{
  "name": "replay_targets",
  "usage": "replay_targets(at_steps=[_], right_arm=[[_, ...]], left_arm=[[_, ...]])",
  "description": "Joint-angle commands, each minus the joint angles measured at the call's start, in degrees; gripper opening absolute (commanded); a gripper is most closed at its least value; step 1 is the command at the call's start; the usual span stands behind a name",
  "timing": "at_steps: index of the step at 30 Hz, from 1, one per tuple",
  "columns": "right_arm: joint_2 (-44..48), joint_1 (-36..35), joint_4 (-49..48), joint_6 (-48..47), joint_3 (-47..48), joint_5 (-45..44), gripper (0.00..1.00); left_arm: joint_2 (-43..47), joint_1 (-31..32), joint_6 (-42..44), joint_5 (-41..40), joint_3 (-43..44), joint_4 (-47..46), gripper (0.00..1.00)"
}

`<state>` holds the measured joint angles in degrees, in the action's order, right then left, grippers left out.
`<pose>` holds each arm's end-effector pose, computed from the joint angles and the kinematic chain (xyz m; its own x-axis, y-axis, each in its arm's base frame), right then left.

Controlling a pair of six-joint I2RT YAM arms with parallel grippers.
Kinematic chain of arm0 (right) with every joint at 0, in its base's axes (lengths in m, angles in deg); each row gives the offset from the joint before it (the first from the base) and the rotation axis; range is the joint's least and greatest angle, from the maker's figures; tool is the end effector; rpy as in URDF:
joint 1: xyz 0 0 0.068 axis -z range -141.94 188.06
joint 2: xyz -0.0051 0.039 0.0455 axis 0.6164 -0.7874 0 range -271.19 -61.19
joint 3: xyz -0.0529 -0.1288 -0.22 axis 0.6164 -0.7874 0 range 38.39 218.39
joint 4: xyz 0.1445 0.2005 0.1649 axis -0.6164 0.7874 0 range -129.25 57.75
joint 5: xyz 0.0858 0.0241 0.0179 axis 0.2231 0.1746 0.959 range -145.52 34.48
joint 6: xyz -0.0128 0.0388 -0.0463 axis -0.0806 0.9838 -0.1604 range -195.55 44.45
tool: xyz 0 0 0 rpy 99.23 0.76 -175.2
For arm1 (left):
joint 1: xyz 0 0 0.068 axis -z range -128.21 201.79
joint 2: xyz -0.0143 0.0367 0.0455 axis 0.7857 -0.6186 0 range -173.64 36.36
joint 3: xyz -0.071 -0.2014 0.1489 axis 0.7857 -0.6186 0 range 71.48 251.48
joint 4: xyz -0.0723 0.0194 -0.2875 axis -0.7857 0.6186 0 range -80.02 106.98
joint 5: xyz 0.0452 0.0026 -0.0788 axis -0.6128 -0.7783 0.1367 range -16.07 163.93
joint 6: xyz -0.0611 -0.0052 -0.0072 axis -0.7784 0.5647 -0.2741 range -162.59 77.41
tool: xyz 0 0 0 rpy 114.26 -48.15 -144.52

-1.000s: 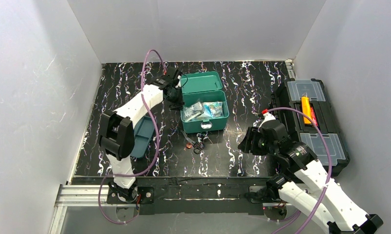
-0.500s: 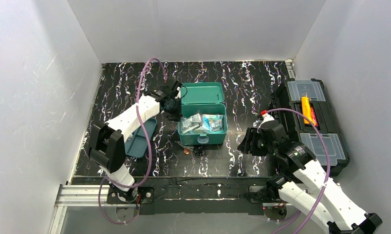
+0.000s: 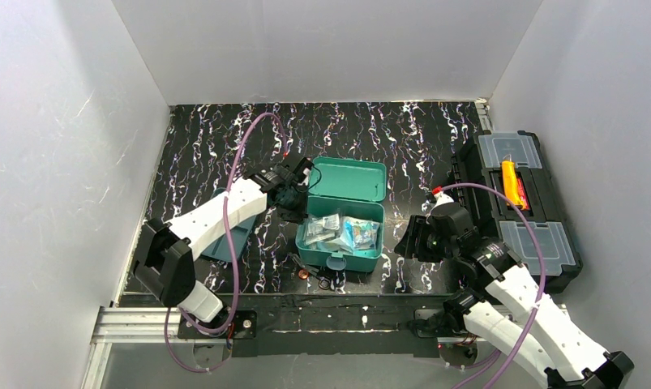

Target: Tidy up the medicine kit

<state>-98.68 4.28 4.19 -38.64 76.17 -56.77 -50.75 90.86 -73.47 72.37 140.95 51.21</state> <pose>0.1595 0.1054 0.2454 -0.7804 0.2003 -0.5923 -0.0924 0.8999 0.4261 0.2782 -0.2242 0.2326 -0.8880 0.0603 -0.4558 0.1904 0.9506 -0.2452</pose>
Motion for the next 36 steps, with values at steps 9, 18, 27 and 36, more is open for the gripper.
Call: replay_targets(at_steps=[9,18,27,36], right_arm=[[0.6,-0.1,0.1,0.9,0.9,-0.6,0.57],[3.0,-0.1,2.2,0.9,0.6,-0.9,0.58],[3.1,-0.2,-1.7,-2.6,0.2,6.0,0.65],[0.3,-2.6,-9.4,-8.1,2.1,15.1,0.69]], left_arm=[[-9.3,-1.8,-0.9,-3.2,12.4,3.9,0.00],[-12.2,-7.2,-3.8,0.5,13.6,0.4,0.00],[-9.6,-7.3,-1.1,4.4,11.7,-0.9,0.18],[-2.1,-7.3,2.9,4.6,11.4,-0.4,0.62]])
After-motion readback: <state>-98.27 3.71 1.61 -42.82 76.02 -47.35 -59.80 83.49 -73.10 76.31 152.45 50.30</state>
